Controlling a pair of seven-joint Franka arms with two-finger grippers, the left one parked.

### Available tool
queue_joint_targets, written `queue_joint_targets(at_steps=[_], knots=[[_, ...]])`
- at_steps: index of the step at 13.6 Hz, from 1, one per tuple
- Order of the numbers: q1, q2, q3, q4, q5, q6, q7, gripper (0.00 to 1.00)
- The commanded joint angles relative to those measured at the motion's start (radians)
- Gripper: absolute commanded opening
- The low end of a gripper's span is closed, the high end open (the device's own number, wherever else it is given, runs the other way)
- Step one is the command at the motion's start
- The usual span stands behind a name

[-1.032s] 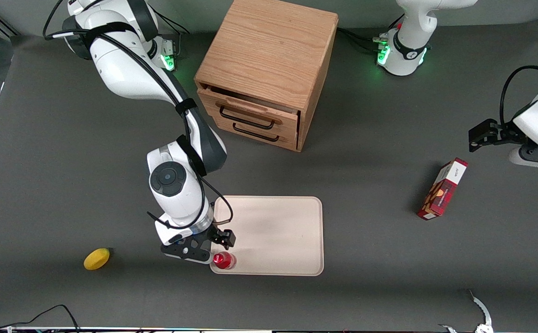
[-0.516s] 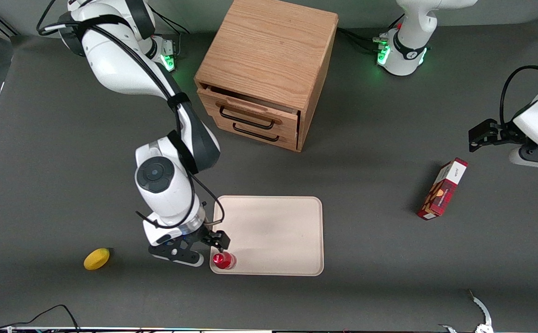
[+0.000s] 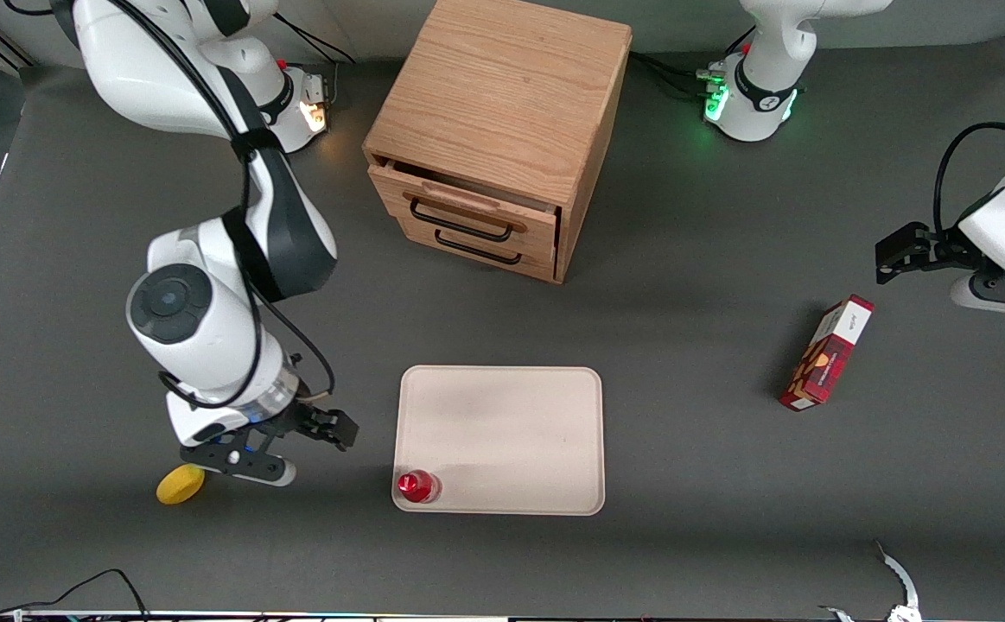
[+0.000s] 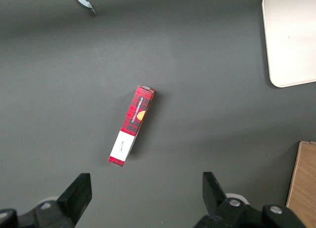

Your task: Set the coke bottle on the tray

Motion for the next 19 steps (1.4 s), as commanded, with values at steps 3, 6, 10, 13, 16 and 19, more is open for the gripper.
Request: queue_joint_targets(at_steps=[3,6,10,13,16,19], knots=[[-0.055,-0.289,0.017,-0.312,-0.002,-0.038,-0.143,1.0],[-0.107,-0.394,0.017,-0.349,-0.002,-0.206,-0.289,1.0],[-0.172,-0.484,0.016,-0.346,-0.002,-0.317,-0.378,1.0],[-0.201,-0.553,0.016,-0.338,0.0,-0.381,-0.42,1.0],[-0.21,-0.581,0.011,-0.335,0.007,-0.421,-0.444,1.0],[-0.248,-0.606,0.014,-0.322,0.013,-0.44,-0.469,1.0]])
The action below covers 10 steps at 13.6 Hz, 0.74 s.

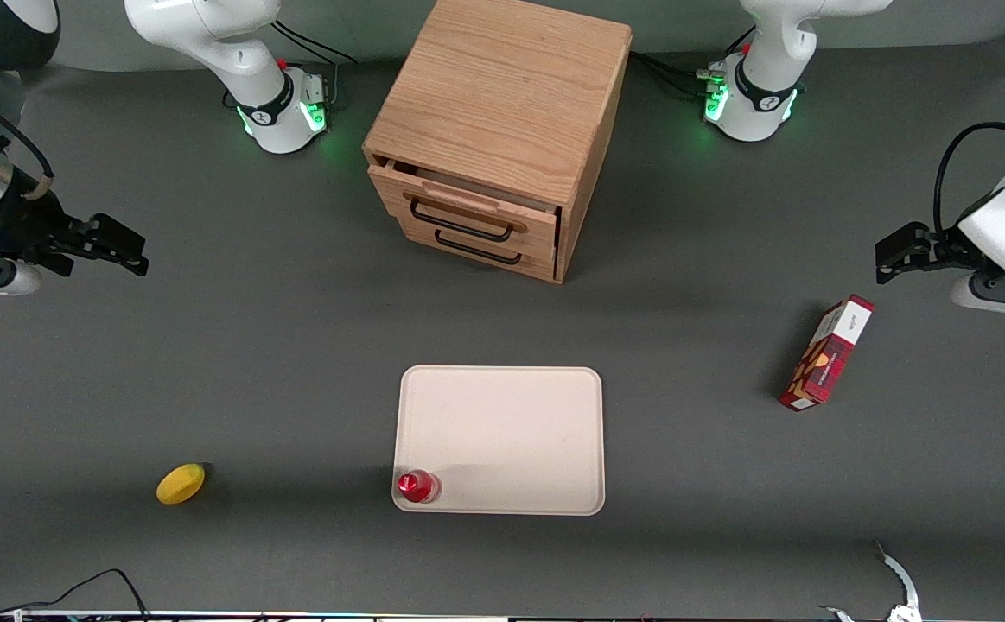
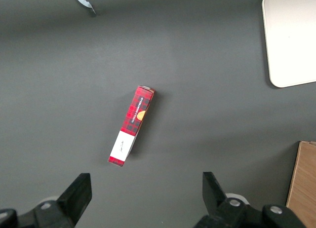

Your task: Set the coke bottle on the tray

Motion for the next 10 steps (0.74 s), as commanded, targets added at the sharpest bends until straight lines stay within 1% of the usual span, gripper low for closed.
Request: queue_joint_targets(at_steps=[1,2,3,4,5,7,8,10], knots=[[-0.074,-0.041,0.015,-0.005,0.027,-0.023,-0.039,1.0],[-0.097,-0.044,0.023,-0.001,0.055,-0.042,-0.056,1.0],[-0.105,-0.044,0.023,0.01,0.067,-0.045,-0.067,1.0],[-0.121,-0.041,0.026,0.024,0.066,-0.045,-0.072,1.0],[-0.164,-0.032,0.058,0.039,0.069,-0.043,-0.078,1.0],[-0.273,-0.027,0.161,0.061,0.064,-0.043,-0.078,1.0],[-0.298,-0.026,0.191,0.064,0.058,-0.042,-0.078,1.0],[-0.309,-0.017,0.198,0.087,0.058,-0.042,-0.075,1.0]])
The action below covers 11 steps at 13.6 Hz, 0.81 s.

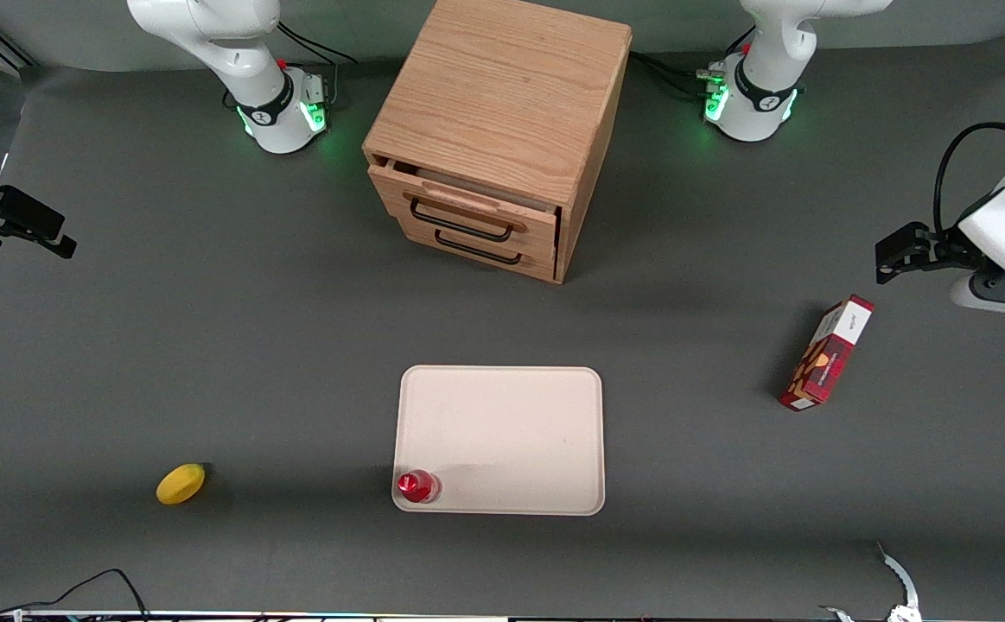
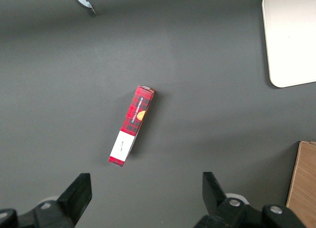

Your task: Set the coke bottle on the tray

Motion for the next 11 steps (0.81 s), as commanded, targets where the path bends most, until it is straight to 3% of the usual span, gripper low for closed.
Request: queue_joint_targets(at_steps=[1,6,11], knots=[[-0.017,0.021,0.023,0.052,0.013,-0.016,-0.019,1.0],[0.07,0.012,-0.037,0.052,0.013,-0.022,-0.006,1.0],[0.091,0.006,-0.052,0.051,0.01,-0.026,-0.004,1.0]])
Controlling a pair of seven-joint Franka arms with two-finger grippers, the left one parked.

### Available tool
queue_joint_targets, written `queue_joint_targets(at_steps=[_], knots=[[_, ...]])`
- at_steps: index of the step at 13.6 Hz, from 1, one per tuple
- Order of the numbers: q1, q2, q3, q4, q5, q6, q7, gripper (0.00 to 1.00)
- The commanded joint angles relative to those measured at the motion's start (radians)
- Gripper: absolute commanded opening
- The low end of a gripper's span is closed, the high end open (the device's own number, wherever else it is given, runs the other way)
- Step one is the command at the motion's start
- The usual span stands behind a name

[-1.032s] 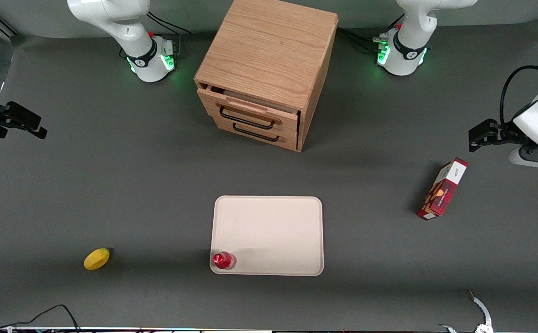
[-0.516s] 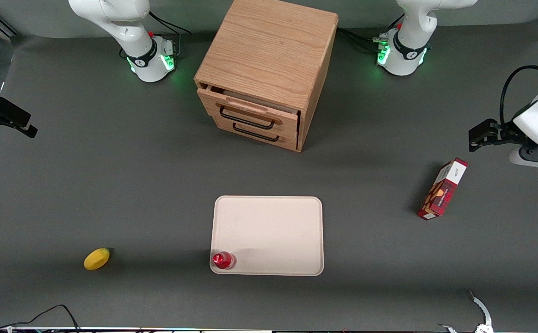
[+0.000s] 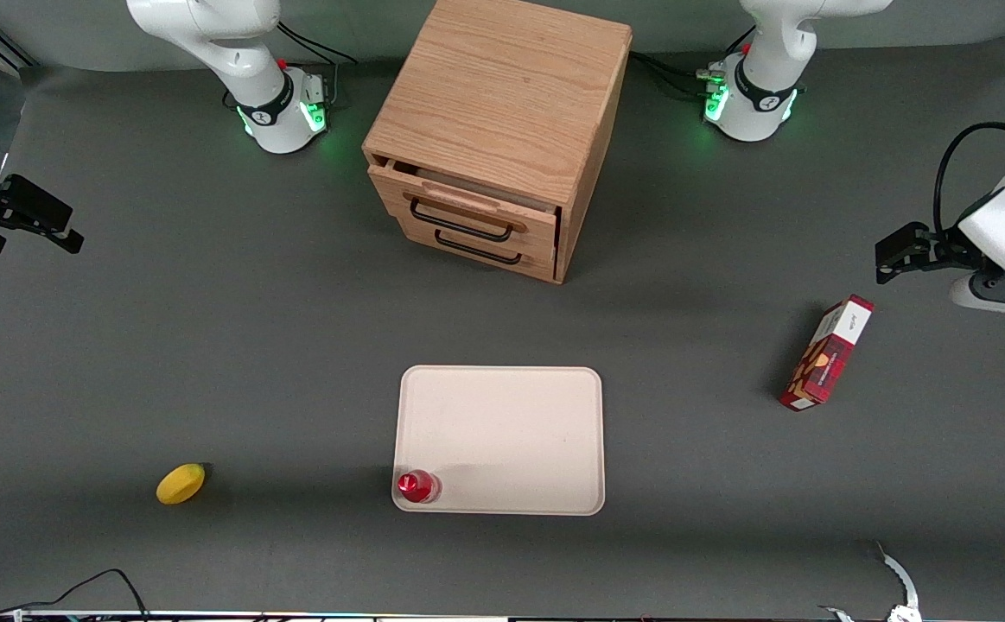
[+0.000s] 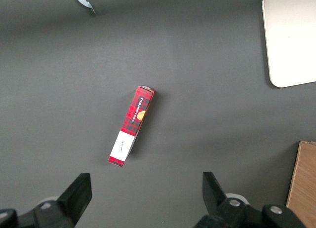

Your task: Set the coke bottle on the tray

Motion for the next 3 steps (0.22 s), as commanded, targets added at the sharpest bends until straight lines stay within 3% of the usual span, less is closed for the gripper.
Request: queue_joint_targets(at_steps=[1,3], knots=[[0.044,0.002,-0.047,0.021,0.001,-0.023,-0.004,1.0],[0.064,0.001,-0.064,0.021,-0.015,-0.026,-0.006,1.0]])
